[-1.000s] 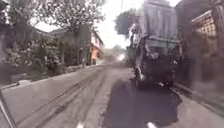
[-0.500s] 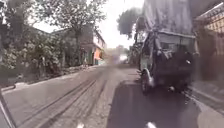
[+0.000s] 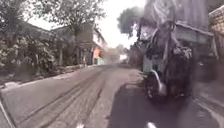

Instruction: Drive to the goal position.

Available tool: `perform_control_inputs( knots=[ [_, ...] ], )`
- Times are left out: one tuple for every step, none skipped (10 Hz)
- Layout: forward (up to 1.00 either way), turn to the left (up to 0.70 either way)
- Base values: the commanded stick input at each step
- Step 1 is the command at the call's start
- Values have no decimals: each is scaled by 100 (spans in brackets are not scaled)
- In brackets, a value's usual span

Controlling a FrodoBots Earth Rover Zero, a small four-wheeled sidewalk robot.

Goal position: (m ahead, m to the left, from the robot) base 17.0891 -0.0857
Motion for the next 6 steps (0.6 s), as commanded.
perform_control_inputs(
  knots=[
    [70, 1],
    [70, 1],
    [70, 1],
    [70, 1],
    [70, 1],
    [70, 1]
  ],
)
